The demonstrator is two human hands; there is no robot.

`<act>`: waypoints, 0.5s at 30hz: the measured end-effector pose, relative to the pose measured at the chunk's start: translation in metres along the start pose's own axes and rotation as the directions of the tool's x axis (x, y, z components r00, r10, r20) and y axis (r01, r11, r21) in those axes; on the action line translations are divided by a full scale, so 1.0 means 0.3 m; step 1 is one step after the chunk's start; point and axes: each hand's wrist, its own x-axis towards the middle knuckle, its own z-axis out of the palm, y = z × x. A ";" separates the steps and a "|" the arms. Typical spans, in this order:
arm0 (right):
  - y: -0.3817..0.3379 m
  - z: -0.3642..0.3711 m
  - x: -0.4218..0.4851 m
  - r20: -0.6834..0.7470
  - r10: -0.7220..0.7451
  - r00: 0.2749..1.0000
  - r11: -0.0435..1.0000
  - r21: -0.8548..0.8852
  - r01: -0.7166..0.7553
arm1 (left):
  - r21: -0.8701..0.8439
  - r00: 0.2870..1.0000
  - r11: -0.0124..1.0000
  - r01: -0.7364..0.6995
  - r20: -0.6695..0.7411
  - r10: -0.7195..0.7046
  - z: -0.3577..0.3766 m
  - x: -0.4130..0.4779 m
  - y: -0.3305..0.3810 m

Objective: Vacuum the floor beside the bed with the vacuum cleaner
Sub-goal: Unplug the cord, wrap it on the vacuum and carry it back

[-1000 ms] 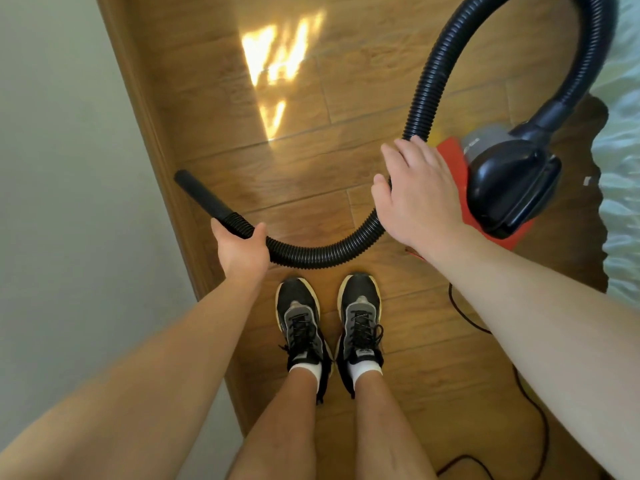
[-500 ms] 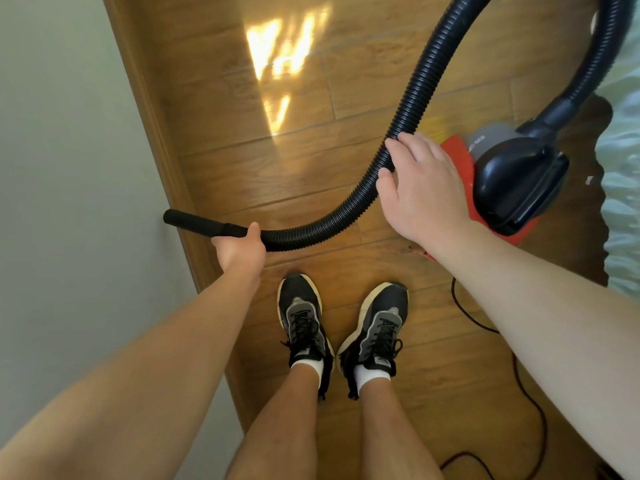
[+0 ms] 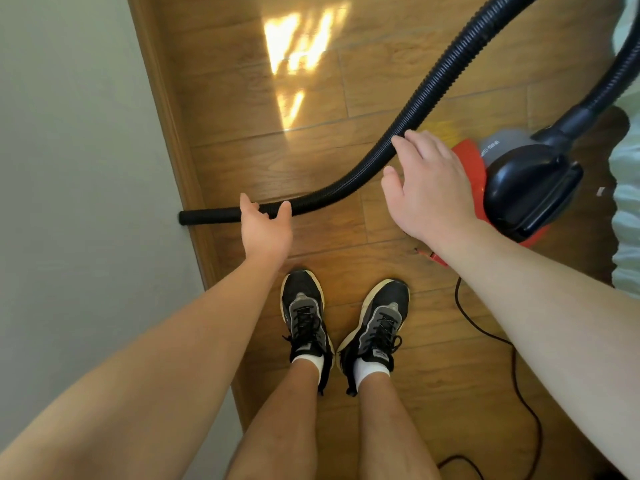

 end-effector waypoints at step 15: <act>-0.013 -0.127 -0.064 -0.017 -0.008 1.000 1.000 -0.029 0.007 | 0.225 0.931 0.907 -0.355 0.171 0.322 -0.073 -0.135 0.124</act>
